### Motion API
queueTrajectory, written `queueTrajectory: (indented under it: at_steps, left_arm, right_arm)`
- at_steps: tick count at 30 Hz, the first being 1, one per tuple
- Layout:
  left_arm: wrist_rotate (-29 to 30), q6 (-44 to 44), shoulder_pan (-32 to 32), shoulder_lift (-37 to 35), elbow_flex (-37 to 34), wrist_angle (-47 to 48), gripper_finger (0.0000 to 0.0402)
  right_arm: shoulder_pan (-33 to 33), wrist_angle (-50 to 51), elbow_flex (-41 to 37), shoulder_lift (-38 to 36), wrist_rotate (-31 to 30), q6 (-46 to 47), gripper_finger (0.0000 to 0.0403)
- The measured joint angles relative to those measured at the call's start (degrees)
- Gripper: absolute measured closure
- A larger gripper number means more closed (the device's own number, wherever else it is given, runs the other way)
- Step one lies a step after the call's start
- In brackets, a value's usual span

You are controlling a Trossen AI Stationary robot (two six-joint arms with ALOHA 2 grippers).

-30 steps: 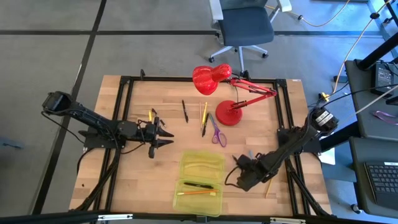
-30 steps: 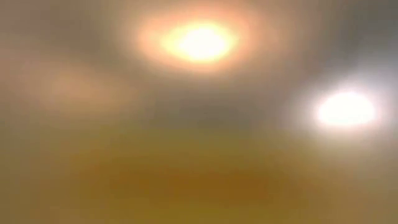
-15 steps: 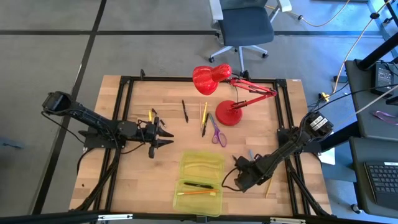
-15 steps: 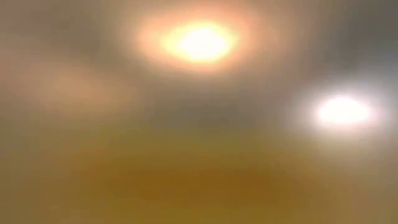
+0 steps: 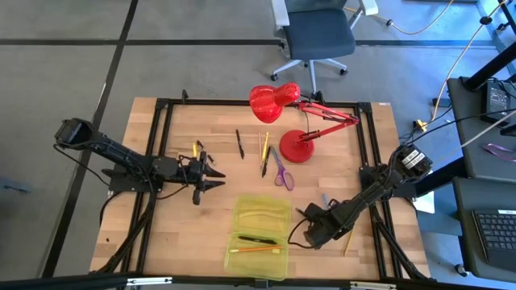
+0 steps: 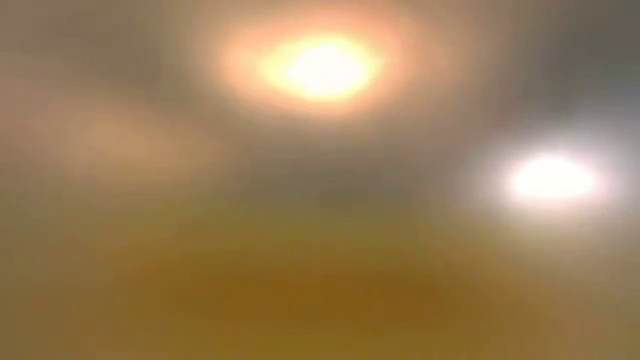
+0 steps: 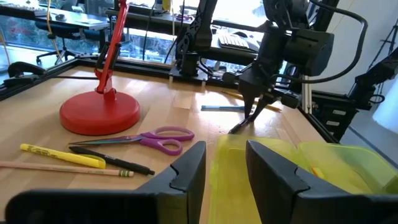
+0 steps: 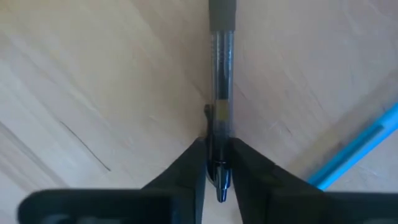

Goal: Pick & place school supplies into a supply box
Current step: Put the black pen into the yellow supply box

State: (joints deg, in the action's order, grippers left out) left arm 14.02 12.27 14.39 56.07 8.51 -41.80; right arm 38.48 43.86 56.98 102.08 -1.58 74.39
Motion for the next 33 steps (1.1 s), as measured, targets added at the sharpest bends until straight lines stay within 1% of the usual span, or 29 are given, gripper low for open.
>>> queueTrajectory:
  at_steps: [3,8,12,17,25,30,33]
  left_arm:
    - [0.02,0.0,0.0,0.0,0.0,0.0,0.0293]
    - [0.02,0.0,0.02,0.0,0.0,0.0,0.0291]
    - [0.02,0.0,0.02,0.0,0.0,0.02,0.0295]
    - [0.02,0.0,0.02,0.0,0.0,0.0,0.0293]
    - [-0.11,0.48,0.02,0.0,0.0,0.02,0.0293]
    - [-0.11,0.48,0.02,0.0,0.0,0.02,0.0297]
    - [-0.13,0.48,0.02,0.0,0.0,0.02,0.0296]
  right_arm:
    - [0.0,0.81,0.9,-0.02,0.12,-1.19,0.033]
    - [0.04,1.1,2.71,-0.39,0.62,-4.47,0.0342]
    - [0.04,1.88,3.01,-0.39,0.61,-4.61,0.0343]
    - [0.04,1.37,3.1,-0.4,3.7,-4.31,0.0342]
    - [0.01,1.45,3.4,-0.48,3.78,-4.09,0.0342]
    - [0.12,6.52,7.18,-0.5,2.98,-4.3,0.0342]
    - [0.64,10.8,11.04,-0.52,0.52,-5.71,0.0341]
